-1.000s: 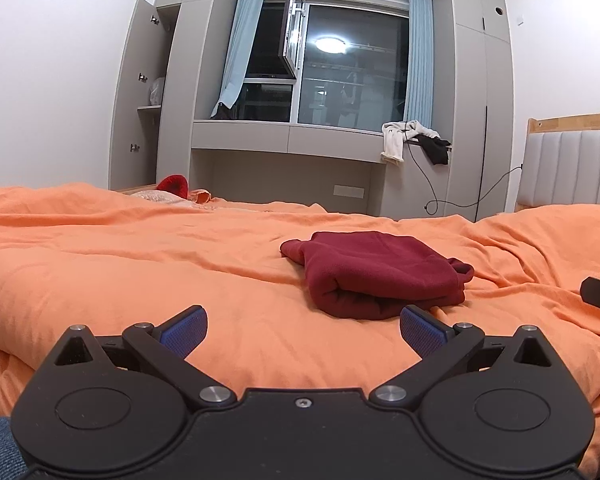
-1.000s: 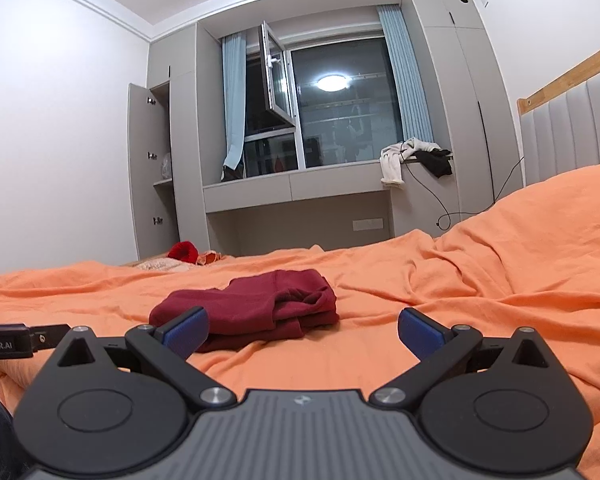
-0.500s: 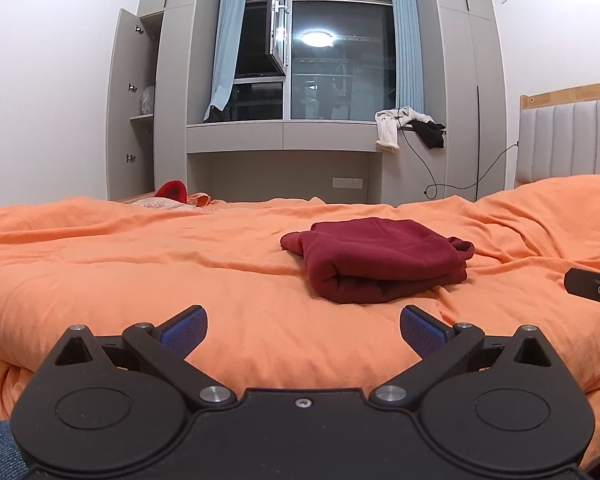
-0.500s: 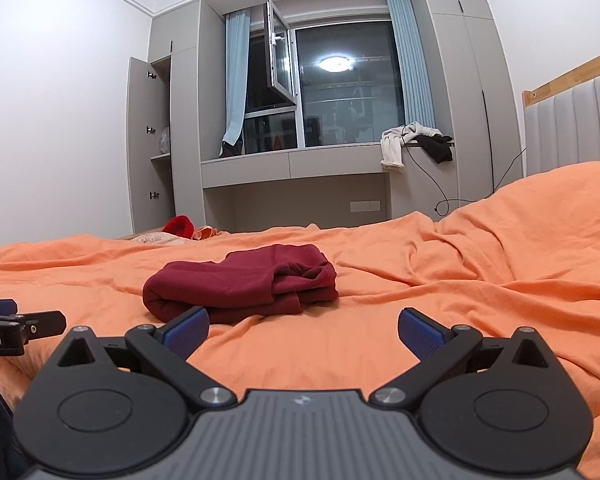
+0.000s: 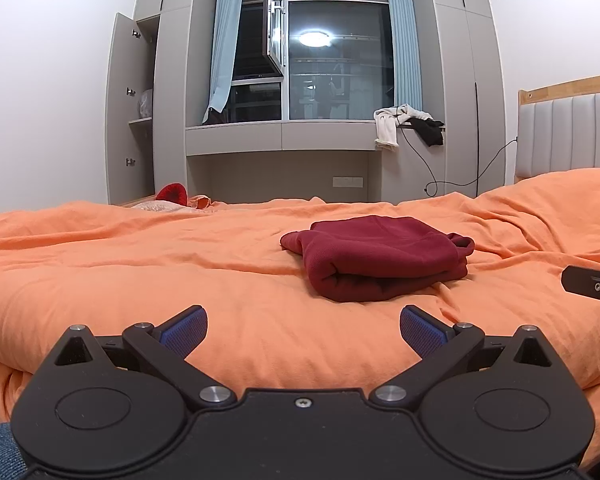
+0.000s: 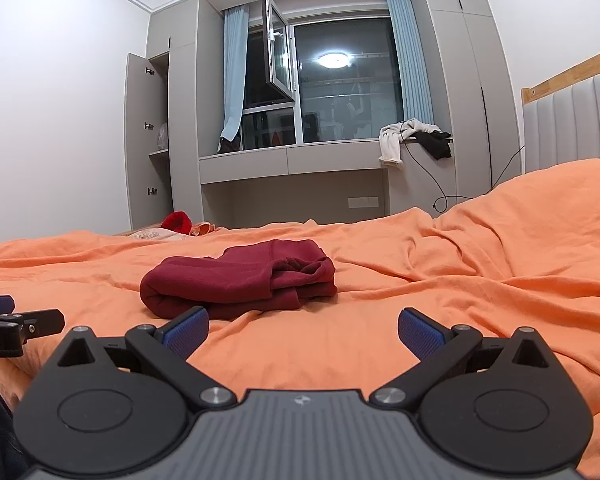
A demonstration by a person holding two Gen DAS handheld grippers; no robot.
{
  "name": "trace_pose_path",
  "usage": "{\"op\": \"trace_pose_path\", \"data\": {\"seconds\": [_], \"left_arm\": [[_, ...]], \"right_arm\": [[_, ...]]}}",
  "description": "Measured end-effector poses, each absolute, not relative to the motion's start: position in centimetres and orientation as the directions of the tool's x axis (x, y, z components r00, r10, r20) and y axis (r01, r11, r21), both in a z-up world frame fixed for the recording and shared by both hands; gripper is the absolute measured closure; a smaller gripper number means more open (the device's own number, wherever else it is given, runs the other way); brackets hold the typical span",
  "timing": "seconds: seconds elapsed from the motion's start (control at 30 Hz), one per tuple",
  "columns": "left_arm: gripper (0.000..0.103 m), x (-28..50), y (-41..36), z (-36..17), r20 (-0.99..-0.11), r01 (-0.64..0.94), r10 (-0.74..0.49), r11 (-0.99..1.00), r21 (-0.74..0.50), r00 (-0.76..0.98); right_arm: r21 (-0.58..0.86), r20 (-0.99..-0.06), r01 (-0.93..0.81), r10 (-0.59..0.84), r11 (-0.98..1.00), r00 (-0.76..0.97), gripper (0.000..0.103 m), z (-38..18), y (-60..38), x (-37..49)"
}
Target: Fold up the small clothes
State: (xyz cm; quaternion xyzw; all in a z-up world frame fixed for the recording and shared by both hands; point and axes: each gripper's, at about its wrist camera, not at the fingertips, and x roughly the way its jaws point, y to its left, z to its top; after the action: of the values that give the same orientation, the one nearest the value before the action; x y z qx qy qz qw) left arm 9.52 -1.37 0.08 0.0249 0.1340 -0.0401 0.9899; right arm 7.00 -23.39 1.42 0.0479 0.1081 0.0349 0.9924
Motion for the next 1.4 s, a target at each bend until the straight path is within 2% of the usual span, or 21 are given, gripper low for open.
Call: {"op": "trace_pose_path", "data": {"seconds": [0.23,1.4], "left_arm": [[0.001,9.55,-1.23,-0.06,-0.265,0.084,-0.071,0.996,0.038,0.962],[0.001,9.53,-1.33,-0.10,-0.265,0.084,-0.071,0.996,0.041,0.962]], "right_arm": [[0.112,-0.185,-0.056,0.076,0.992,0.980,0.000,1.45,-23.48,6.77],[0.109,-0.195,-0.055,0.075,0.993,0.978,0.000,1.40,-23.48,6.88]]}}
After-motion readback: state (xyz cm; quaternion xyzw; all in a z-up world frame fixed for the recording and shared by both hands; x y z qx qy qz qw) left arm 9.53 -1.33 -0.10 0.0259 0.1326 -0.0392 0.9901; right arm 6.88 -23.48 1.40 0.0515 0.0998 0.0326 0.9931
